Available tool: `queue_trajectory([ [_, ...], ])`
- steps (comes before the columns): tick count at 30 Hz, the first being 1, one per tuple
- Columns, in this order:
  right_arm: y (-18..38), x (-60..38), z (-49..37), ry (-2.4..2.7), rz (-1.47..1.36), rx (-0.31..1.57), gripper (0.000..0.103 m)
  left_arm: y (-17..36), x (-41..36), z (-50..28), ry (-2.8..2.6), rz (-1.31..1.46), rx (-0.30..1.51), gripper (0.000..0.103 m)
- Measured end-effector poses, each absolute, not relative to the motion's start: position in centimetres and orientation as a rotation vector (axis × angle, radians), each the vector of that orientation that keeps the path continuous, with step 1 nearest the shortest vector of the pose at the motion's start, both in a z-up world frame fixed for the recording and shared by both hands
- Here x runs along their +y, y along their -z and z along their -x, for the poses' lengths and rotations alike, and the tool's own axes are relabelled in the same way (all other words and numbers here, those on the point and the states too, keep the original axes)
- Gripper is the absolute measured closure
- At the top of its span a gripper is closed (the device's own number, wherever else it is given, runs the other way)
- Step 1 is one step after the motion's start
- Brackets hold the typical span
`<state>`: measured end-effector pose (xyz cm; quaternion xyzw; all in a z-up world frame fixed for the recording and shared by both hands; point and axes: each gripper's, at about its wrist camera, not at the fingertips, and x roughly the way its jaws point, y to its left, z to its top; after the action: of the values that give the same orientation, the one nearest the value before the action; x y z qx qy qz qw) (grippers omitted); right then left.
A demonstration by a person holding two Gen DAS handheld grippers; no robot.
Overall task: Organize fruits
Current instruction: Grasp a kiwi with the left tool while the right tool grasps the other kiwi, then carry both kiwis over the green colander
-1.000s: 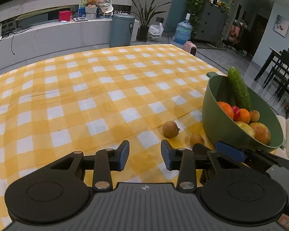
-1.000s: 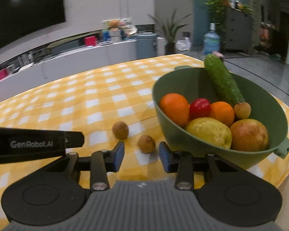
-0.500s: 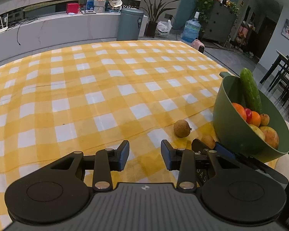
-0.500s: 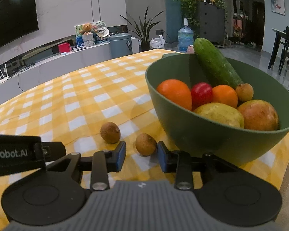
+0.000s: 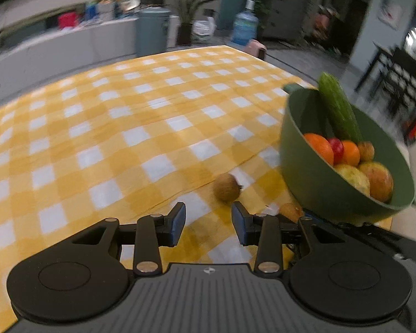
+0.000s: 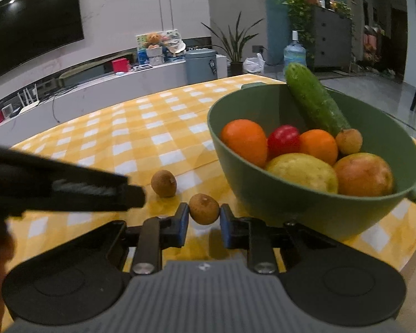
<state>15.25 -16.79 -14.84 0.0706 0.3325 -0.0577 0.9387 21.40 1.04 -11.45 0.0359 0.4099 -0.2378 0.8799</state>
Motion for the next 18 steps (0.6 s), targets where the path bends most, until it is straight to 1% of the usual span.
queue_trajectory([
  [6, 14.8, -18.2, -15.3, 0.14, -0.214, 0.733, 0.083, 11.9, -1.3, -22.1, 0.555, -0.218, 0.84, 0.059],
  [14, 14.8, -19.3, -15.8, 0.126, -0.277, 0.773, 0.083, 12.4, -3.1, -23.5, 0.56, -0.29, 0.838, 0.059],
  [16, 14.8, -19.6, -16.1, 0.115, -0.283, 0.778, 0.083, 12.8, -3.5, -23.5, 0.546, -0.302, 0.842, 0.065],
  [17, 14.8, -19.7, -16.1, 0.109, -0.284, 0.779, 0.083, 12.8, -3.5, -23.4, 0.545, -0.299, 0.847, 0.071],
  [18, 14.9, -19.7, -16.1, 0.103, -0.285, 0.78, 0.083, 12.8, -3.5, -23.3, 0.538, -0.293, 0.847, 0.073],
])
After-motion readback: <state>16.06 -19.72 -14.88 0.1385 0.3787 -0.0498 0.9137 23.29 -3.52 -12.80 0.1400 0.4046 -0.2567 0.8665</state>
